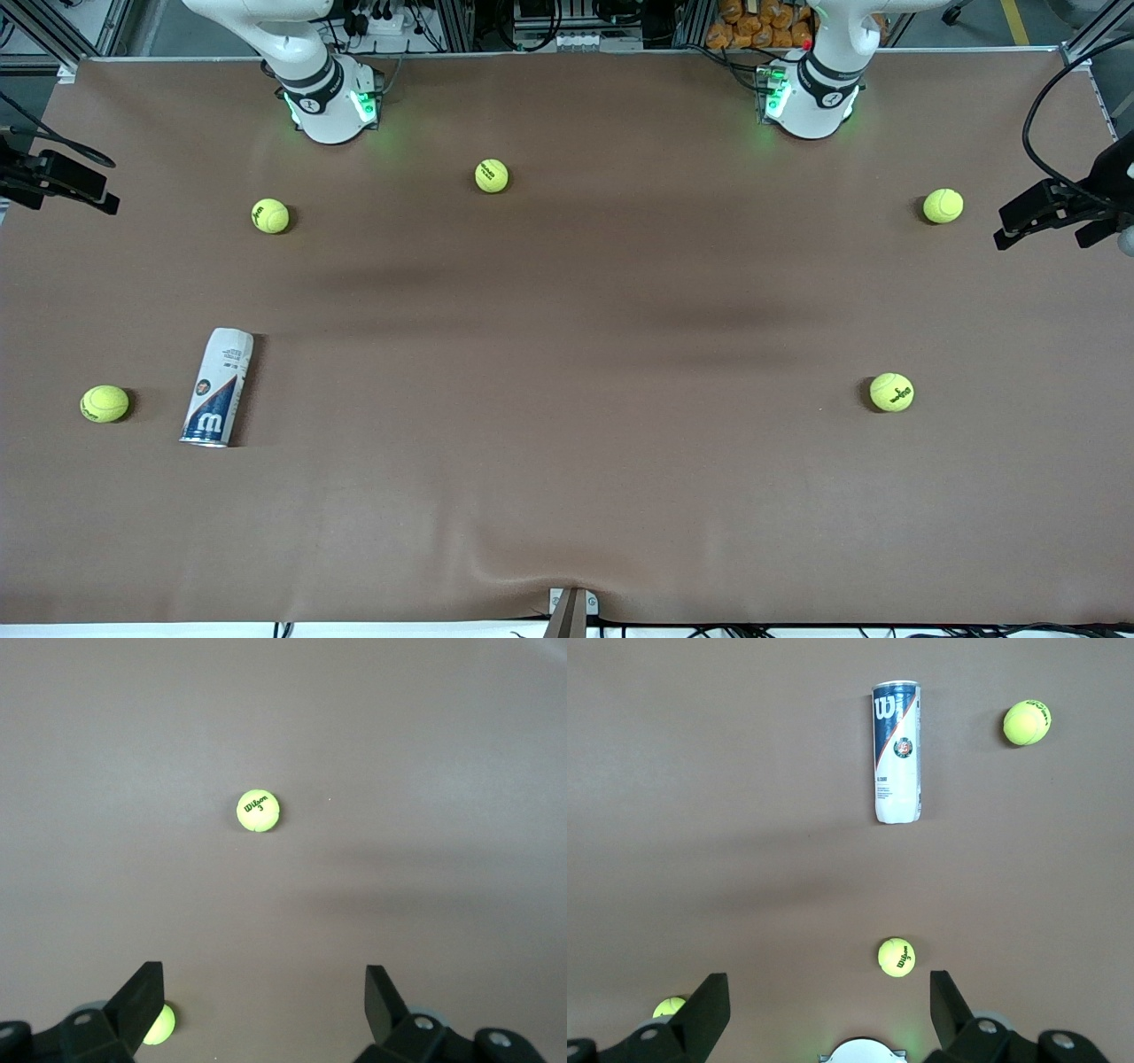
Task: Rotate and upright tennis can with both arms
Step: 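Reach the right gripper toward the white-blue tennis can lying down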
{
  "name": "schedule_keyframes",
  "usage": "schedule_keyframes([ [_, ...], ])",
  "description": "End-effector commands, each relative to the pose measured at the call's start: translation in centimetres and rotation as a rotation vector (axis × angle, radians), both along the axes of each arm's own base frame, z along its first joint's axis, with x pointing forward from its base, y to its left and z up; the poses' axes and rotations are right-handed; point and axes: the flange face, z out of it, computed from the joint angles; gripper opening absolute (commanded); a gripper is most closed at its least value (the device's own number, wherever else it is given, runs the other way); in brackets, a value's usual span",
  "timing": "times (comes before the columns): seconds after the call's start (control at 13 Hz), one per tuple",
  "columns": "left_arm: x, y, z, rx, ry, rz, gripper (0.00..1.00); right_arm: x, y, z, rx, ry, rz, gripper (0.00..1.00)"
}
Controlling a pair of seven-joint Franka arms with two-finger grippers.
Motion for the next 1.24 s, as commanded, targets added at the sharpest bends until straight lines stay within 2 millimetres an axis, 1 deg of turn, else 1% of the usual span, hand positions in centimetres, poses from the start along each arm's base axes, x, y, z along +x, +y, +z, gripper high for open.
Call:
schedule_keyframes([
  [0.0, -0.2, 0.1, 0.5, 0.003, -0.001, 0.003, 1.0, -0.7, 0.2, 1.1, -0.018, -0.013, -0.007, 1.0],
  [0.31, 0.0, -0.1, 0.2, 0.003, 0.005, -0.001, 1.0, -0.6, -0.1, 1.2, -0.019, -0.018, -0.01, 1.0],
  [0.46, 0.0, -0.2, 0.2, 0.003, 0.006, -0.004, 1.0, 0.0, -0.4, 0.0, -0.018, -0.005, -0.013, 1.0],
  [0.54, -0.1, 0.0, 0.4, 0.003, 0.002, -0.013, 1.0, 0.7, -0.6, -1.3, -0.014, 0.012, 0.001, 1.0],
  [0.62, -0.2, 0.0, 0.6, 0.002, -0.001, -0.017, 1.0, 1.9, -1.1, -3.5, -0.007, 0.019, 0.048, 1.0],
  [0.77, -0.2, 0.2, 0.7, 0.004, -0.003, -0.015, 1.0, 5.1, -2.2, -8.9, -0.002, -0.002, 0.129, 1.0],
  [0.93, -0.2, 0.1, 0.7, 0.002, -0.003, -0.009, 1.0, 8.7, -3.0, -15.8, 0.004, 0.028, 0.168, 1.0],
  [1.0, -0.4, 0.2, 0.9, 0.002, -0.008, -0.007, 1.0, 10.0, -3.9, -19.3, 0.012, 0.045, 0.182, 1.0],
  [1.16, -0.5, 0.2, 1.3, 0.0, -0.014, -0.003, 1.0, 11.7, -4.2, -25.5, 0.028, 0.079, 0.205, 1.0],
])
